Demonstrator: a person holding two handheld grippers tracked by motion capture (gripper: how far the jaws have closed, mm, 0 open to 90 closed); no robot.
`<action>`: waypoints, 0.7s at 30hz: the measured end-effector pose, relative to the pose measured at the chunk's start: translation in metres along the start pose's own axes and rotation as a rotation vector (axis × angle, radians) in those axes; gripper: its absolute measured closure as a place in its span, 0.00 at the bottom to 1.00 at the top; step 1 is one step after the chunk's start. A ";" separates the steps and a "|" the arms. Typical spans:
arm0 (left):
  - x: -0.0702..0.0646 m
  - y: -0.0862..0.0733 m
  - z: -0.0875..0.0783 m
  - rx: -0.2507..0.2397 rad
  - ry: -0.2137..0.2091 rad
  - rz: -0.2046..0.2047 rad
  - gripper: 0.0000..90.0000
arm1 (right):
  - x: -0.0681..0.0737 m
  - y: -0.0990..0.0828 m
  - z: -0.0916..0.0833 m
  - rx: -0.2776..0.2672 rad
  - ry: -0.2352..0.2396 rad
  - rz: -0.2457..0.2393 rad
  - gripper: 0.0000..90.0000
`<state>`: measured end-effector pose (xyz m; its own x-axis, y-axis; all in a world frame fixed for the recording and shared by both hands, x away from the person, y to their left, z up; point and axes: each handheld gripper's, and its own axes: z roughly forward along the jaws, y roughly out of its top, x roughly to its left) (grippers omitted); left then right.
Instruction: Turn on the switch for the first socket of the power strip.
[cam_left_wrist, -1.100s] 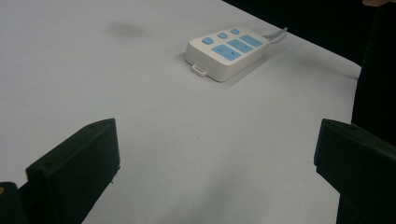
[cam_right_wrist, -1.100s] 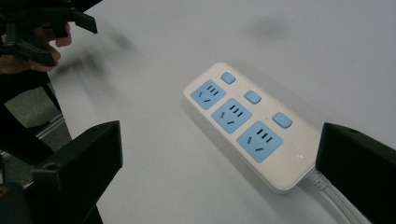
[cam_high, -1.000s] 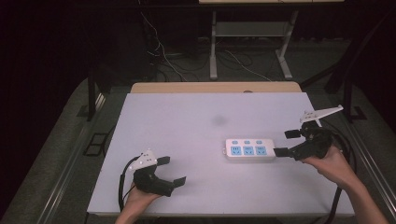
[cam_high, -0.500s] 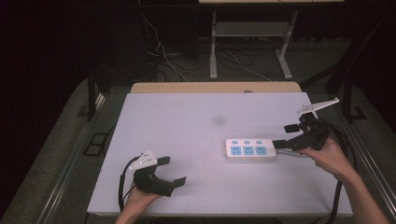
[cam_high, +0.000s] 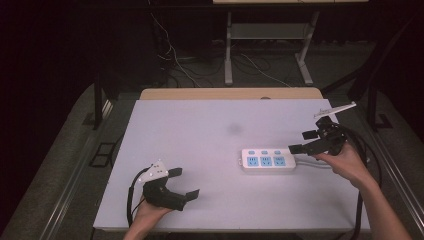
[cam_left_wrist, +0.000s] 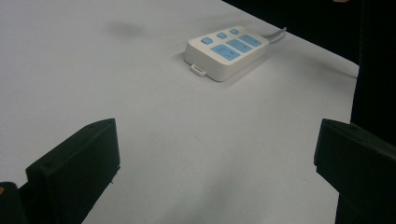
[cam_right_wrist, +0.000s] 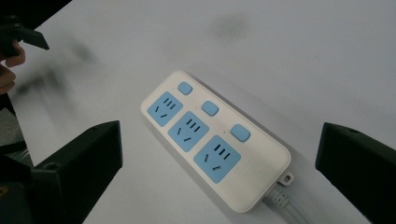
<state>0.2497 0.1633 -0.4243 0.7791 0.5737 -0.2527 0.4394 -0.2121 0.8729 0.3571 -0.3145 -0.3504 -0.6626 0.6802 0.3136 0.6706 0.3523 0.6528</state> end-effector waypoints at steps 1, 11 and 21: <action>0.000 0.000 0.000 -0.001 0.000 0.000 0.00 | 0.000 0.000 0.000 0.000 0.000 0.000 0.00; 0.000 0.000 0.000 0.001 -0.001 0.001 0.00 | -0.005 0.004 0.014 0.005 -0.021 0.012 0.00; 0.000 0.000 0.000 0.000 0.000 0.001 0.00 | -0.006 0.007 0.028 0.018 -0.051 0.015 0.08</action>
<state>0.2499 0.1633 -0.4244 0.7794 0.5735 -0.2523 0.4391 -0.2127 0.8729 0.3748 -0.2981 -0.3669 -0.6347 0.7171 0.2879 0.6869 0.3529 0.6354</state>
